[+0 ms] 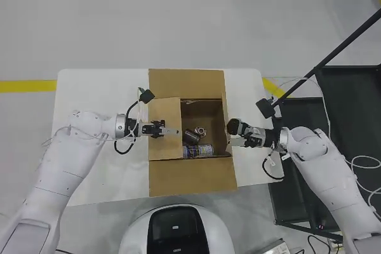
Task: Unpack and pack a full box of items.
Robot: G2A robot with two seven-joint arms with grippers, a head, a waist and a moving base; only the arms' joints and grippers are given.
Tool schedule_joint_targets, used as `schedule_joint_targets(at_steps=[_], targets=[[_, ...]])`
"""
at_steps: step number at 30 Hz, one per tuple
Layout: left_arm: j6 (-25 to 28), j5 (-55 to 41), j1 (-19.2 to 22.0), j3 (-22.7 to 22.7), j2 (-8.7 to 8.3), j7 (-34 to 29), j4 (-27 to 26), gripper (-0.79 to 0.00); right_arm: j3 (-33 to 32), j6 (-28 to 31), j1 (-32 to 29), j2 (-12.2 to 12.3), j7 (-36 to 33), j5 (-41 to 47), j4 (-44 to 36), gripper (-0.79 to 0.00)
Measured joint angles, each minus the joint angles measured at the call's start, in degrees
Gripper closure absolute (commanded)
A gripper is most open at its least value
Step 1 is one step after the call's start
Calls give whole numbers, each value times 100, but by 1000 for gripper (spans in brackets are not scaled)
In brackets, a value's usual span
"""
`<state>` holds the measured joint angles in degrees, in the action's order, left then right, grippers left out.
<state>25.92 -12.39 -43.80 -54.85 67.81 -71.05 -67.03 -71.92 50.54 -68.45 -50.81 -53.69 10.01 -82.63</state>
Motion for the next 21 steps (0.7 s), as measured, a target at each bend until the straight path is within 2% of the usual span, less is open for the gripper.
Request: schedule_joint_targets(at_steps=[5,12,18,21], targets=[[-43,61,-19,-9,-33,-137,-25,-785,634,-279,577,-148,-1,-714,366,-785],[-20,269,66,225,2,-235,-6,-785,1060,-423,1057,-259,-22,-1252,647,-785],[75,204,143,158,-12,-144,22,-785,1038,-364,1154,-246,-33,-1200,704,-785],[166,92,240,-18,-46,-91,155,-785,836,-148,1026,-184,-25,-749,707,-785]])
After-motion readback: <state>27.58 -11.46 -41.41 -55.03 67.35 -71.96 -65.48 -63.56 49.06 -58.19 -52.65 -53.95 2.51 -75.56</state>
